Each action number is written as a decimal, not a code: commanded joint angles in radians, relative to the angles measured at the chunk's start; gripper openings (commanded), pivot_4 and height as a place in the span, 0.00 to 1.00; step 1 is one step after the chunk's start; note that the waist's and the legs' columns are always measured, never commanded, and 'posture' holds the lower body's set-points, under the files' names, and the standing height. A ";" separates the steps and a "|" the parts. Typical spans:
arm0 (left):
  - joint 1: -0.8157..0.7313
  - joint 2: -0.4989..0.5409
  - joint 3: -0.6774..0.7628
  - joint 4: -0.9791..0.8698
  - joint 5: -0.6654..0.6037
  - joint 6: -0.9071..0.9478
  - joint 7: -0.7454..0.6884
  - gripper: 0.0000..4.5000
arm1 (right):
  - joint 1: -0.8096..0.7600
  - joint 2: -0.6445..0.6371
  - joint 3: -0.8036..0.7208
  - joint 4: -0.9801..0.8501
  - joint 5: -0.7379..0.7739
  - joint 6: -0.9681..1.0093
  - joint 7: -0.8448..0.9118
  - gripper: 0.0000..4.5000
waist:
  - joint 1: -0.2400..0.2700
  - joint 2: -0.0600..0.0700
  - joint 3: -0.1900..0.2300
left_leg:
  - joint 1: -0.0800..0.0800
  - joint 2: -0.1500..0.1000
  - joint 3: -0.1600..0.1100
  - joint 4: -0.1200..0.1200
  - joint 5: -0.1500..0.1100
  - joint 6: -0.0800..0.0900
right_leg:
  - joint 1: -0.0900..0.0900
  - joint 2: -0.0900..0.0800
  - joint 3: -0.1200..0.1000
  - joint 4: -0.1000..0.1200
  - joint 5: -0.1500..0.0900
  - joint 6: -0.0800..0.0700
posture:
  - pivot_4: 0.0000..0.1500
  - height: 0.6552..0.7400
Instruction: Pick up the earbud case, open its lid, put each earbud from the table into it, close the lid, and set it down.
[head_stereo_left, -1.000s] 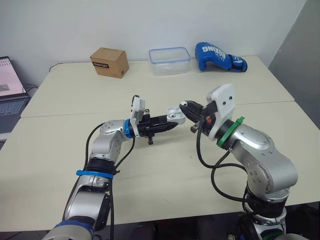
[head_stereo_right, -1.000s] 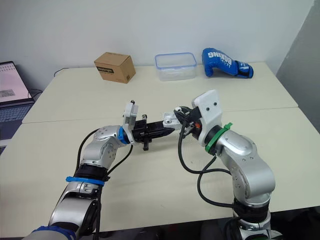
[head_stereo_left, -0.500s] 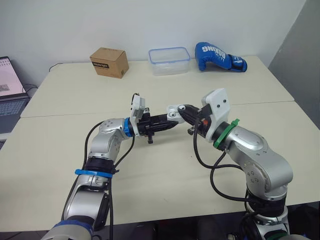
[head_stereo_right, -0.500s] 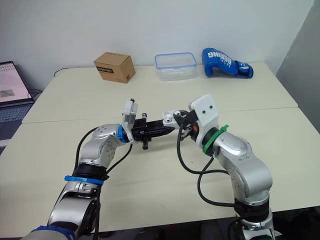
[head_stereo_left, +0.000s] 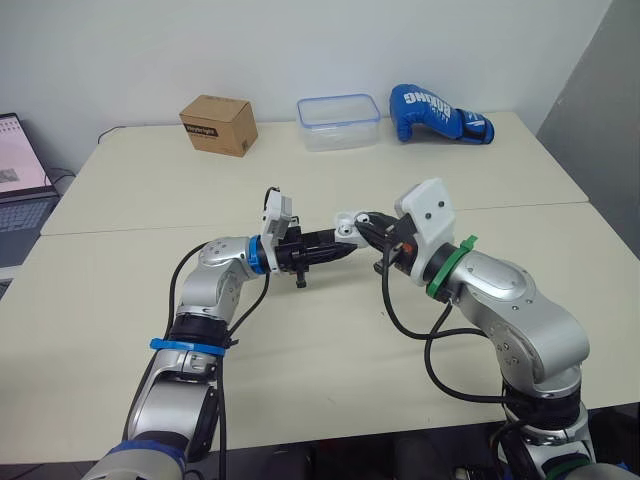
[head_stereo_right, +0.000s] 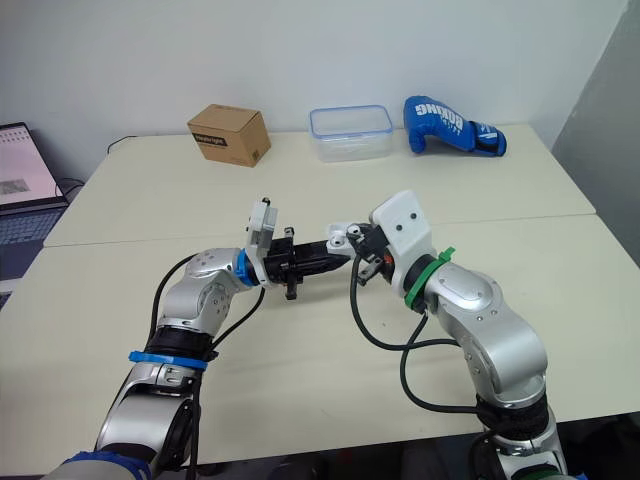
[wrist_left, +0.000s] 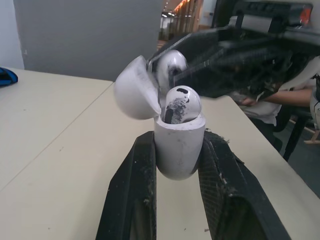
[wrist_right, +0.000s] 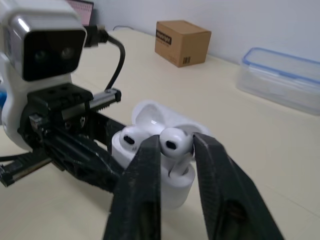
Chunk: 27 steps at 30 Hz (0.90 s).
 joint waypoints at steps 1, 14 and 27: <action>-0.018 0.002 0.016 -0.046 -0.022 -0.015 -0.008 0.17 | -0.011 -0.008 -0.009 -0.012 0.014 0.003 -0.009 0.55 | 0.000 0.000 0.000 | 0.000 0.000 0.000 0.000 0.000 0.000 | 0.000 0.000 0.000 0.000 0.000 0.000 | 1.00 0.89; -0.015 0.009 0.019 -0.030 -0.022 -0.022 -0.020 0.17 | -0.147 -0.092 -0.228 0.042 0.274 0.041 0.155 0.99 | 0.000 0.000 0.000 | 0.000 0.000 0.000 0.000 0.000 0.000 | 0.001 0.000 0.000 -0.001 0.000 0.000 | 1.00 0.89; 0.014 0.024 0.029 -0.129 -0.069 0.039 -0.022 0.17 | -0.422 -0.302 -0.025 0.570 0.207 -0.187 0.445 0.14 | -0.009 0.000 0.000 | 0.000 0.000 0.001 -0.001 0.000 0.000 | 0.002 0.000 -0.001 -0.005 0.000 0.000 | 1.00 0.89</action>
